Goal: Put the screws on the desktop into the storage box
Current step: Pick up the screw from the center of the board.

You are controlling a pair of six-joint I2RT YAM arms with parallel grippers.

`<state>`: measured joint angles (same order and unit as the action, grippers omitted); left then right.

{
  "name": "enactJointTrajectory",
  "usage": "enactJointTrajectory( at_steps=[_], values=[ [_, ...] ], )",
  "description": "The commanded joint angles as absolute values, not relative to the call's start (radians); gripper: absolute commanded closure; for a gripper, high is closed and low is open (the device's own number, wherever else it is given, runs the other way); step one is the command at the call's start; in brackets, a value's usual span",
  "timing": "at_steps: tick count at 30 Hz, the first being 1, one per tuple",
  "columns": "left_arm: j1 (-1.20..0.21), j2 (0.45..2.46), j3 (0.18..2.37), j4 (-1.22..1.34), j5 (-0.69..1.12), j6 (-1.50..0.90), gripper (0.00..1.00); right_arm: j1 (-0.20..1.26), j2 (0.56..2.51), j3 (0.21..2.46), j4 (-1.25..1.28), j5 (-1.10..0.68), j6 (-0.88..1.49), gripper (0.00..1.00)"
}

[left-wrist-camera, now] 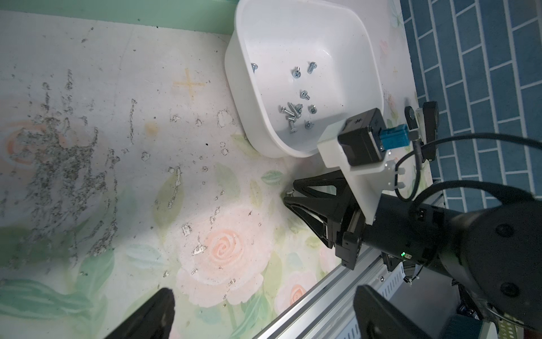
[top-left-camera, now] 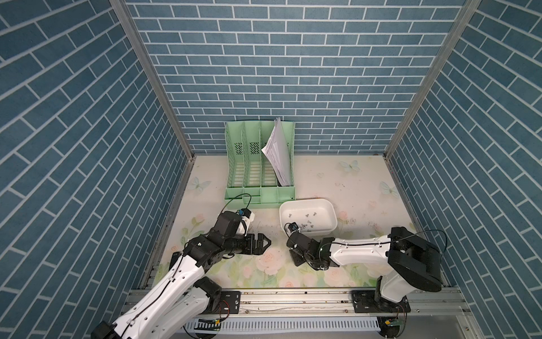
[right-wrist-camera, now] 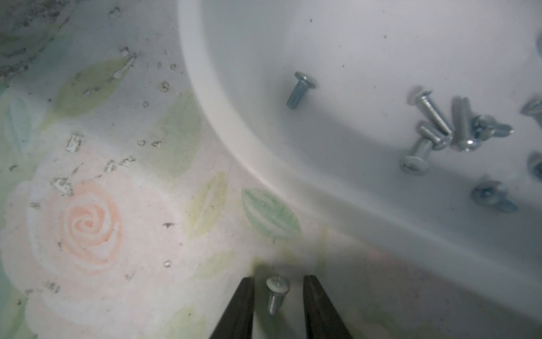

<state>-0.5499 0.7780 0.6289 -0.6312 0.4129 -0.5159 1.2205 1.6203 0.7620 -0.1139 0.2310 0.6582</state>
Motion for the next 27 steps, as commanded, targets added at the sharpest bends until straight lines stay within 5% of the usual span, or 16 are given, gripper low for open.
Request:
enactJointTrajectory(
  at_steps=[1, 27],
  values=[
    [-0.543, 0.770, 0.623, -0.626, 0.415, -0.505, 0.00, 1.227, 1.655, 0.765, -0.121, 0.235, 0.683, 0.70],
    [-0.542, 0.778, 0.637, -0.631, 0.405, -0.496, 0.00, 1.239, 1.622, 0.764, -0.174, 0.253, 0.653, 1.00]
  ],
)
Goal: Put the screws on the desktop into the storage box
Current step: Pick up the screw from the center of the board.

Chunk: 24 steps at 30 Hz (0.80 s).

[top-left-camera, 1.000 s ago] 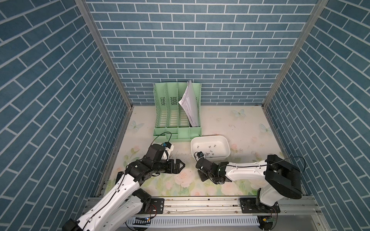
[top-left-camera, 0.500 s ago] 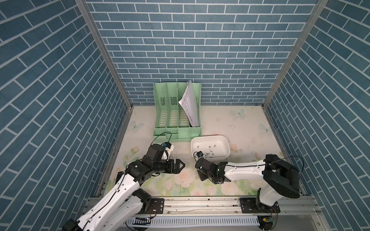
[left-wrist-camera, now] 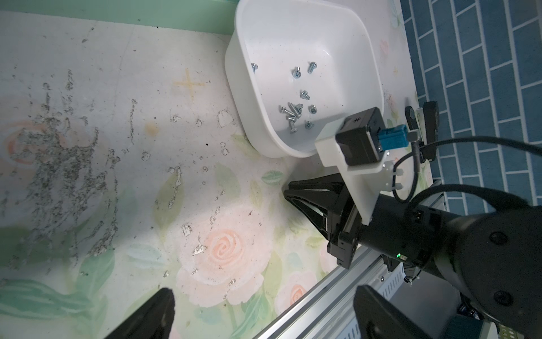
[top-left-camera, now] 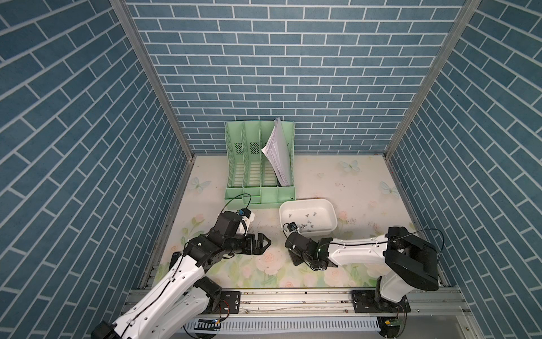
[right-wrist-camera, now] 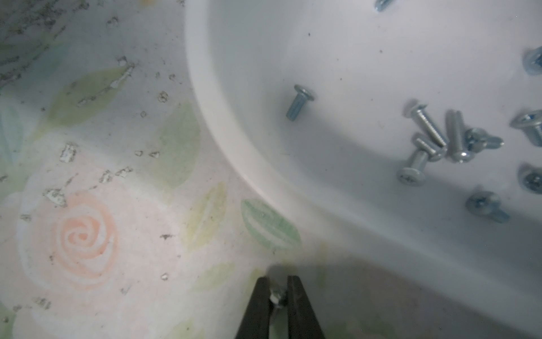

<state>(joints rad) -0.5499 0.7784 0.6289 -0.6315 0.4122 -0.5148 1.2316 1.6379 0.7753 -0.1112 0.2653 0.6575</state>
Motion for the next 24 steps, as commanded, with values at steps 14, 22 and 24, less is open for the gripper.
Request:
enactJointTrajectory(
  at_steps=[14, 22, 24],
  values=[
    [-0.542, 0.794, 0.647, -0.626, 0.398, -0.491, 0.00, 1.233, 1.413, 0.766, -0.297, 0.271, 0.612, 1.00],
    [-0.542, 0.805, 0.651, -0.612, 0.397, -0.498, 0.00, 1.159, 1.270, 0.810, -0.379, 0.314, 0.561, 1.00],
    [-0.543, 0.810, 0.652, -0.609, 0.396, -0.497, 0.00, 1.122, 1.256, 0.821, -0.384, 0.317, 0.538, 1.00]
  ],
)
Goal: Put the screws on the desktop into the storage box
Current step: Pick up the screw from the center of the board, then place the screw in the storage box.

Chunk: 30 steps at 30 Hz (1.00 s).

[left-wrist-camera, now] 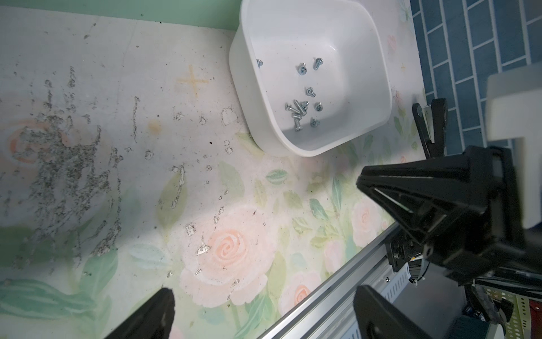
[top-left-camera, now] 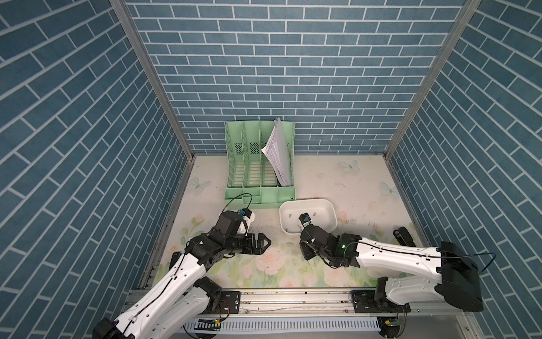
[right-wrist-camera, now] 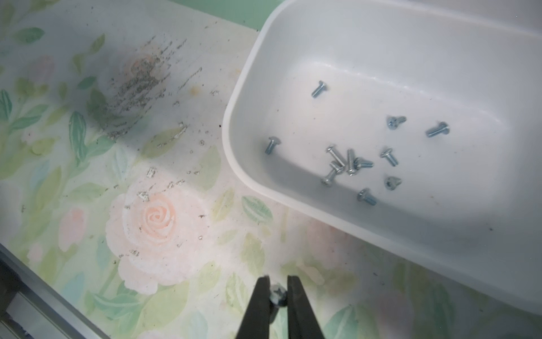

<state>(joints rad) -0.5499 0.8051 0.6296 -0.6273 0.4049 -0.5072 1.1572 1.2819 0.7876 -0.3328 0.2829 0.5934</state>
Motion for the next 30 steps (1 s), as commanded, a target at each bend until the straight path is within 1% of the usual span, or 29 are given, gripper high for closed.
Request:
enactJointTrajectory(
  at_steps=[1, 6, 9, 16, 22, 25, 26, 30],
  values=[
    [-0.542, 0.813, 0.652, -0.608, 0.398, -0.497, 0.00, 1.099, 1.252, 0.825, -0.383, 0.317, 0.525, 1.00],
    [-0.543, 0.820, 0.657, -0.601, 0.399, -0.498, 0.00, 0.991, 1.273, 0.844, -0.352, 0.310, 0.458, 1.00],
    [-0.543, 0.822, 0.662, -0.601, 0.399, -0.500, 0.00, 0.951, 1.319, 0.876, -0.355, 0.342, 0.426, 1.00],
    [-0.542, 0.818, 0.663, -0.604, 0.397, -0.506, 0.00, 0.905, 1.437, 0.983, -0.388, 0.380, 0.378, 1.00],
    [-0.542, 0.812, 0.667, -0.611, 0.396, -0.506, 0.00, 0.897, 1.514, 1.041, -0.407, 0.411, 0.367, 1.00],
    [-0.543, 0.813, 0.666, -0.611, 0.395, -0.506, 0.00, 0.896, 1.529, 1.051, -0.406, 0.411, 0.362, 0.92],
    [-0.543, 0.811, 0.665, -0.612, 0.394, -0.505, 0.00, 0.894, 1.532, 1.052, -0.405, 0.411, 0.361, 0.87],
    [-0.542, 0.812, 0.666, -0.608, 0.392, -0.505, 0.00, 0.891, 1.518, 1.054, -0.404, 0.405, 0.359, 0.77]
  ],
)
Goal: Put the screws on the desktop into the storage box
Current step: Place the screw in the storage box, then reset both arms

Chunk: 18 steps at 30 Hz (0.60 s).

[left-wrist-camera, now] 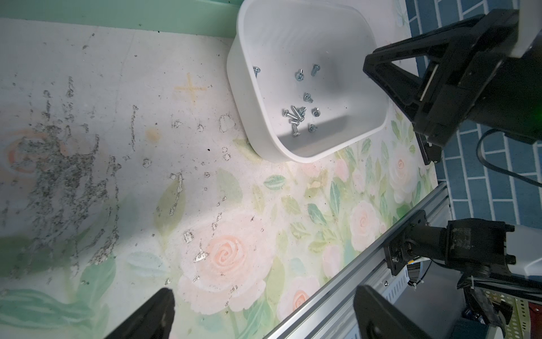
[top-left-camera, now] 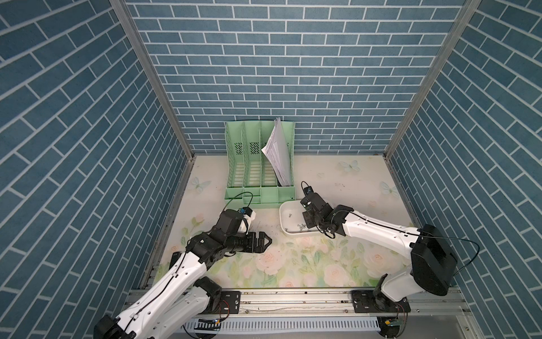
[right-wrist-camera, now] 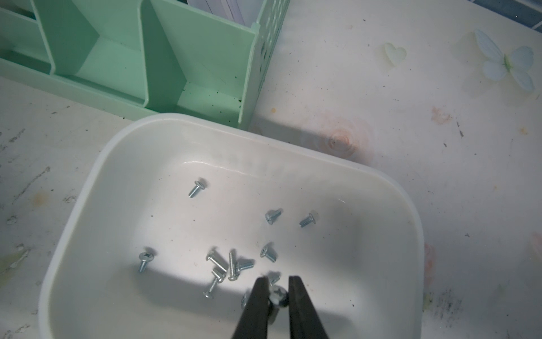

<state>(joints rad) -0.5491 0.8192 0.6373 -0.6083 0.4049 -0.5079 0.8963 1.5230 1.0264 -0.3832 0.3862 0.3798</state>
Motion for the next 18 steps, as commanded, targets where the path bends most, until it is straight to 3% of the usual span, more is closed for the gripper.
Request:
enactJointTrajectory(
  at_steps=[1, 11, 18],
  values=[
    [-0.542, 0.815, 0.668, -0.607, 0.392, -0.505, 0.00, 0.889, 1.513, 1.053, -0.405, 0.402, 0.357, 0.74],
    [-0.542, 0.865, 0.718, -0.611, 0.353, -0.488, 0.00, 0.869, 1.409, 1.021, -0.417, 0.348, 0.343, 0.38],
    [-0.542, 0.938, 0.775, -0.590, 0.282, -0.470, 0.00, 0.779, 1.303, 0.989, -0.436, 0.331, 0.305, 0.06]
  ],
)
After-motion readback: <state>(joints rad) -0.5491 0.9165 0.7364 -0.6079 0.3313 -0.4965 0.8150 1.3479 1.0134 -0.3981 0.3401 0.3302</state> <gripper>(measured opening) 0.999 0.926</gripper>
